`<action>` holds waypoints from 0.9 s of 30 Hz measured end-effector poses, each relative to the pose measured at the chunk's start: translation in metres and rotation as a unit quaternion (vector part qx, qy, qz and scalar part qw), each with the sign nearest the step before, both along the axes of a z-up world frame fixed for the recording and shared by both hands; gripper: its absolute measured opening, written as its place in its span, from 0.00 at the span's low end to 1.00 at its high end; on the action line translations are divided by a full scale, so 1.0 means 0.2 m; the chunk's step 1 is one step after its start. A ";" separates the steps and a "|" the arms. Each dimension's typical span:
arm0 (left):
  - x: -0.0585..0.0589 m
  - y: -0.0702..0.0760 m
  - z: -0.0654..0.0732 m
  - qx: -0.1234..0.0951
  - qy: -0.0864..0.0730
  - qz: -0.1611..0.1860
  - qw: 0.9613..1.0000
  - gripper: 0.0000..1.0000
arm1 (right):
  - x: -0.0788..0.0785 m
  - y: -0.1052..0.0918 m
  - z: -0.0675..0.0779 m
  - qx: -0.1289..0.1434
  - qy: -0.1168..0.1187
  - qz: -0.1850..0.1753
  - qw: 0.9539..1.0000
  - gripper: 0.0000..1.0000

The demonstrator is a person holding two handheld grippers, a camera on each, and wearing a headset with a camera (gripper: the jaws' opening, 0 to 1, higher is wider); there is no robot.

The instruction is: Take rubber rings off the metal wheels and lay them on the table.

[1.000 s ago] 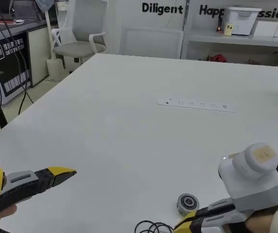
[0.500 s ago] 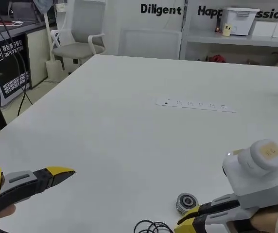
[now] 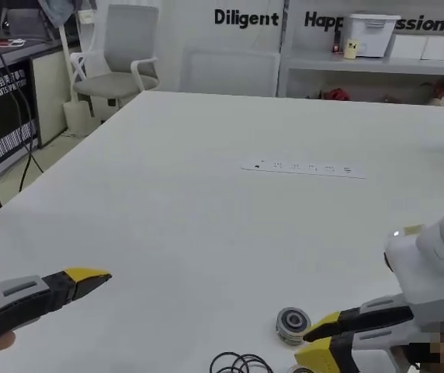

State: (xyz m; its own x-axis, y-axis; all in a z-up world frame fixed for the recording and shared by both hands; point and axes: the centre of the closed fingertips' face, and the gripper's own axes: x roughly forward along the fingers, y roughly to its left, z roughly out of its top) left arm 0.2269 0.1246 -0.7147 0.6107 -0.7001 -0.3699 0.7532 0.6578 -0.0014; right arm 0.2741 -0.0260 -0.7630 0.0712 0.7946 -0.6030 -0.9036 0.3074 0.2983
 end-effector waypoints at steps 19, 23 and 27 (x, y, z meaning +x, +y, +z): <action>-0.01 0.03 0.04 -0.004 -0.003 0.012 1.000 0.98 | -0.01 -0.25 0.17 0.033 -0.058 -0.062 0.996 0.37; 0.00 0.04 0.03 -0.005 -0.003 0.019 1.000 0.99 | -0.02 -0.29 0.18 0.045 -0.069 -0.075 0.994 0.44; 0.00 0.05 0.02 -0.005 -0.001 0.020 1.000 0.99 | -0.03 -0.31 0.19 0.054 -0.074 -0.085 0.992 0.48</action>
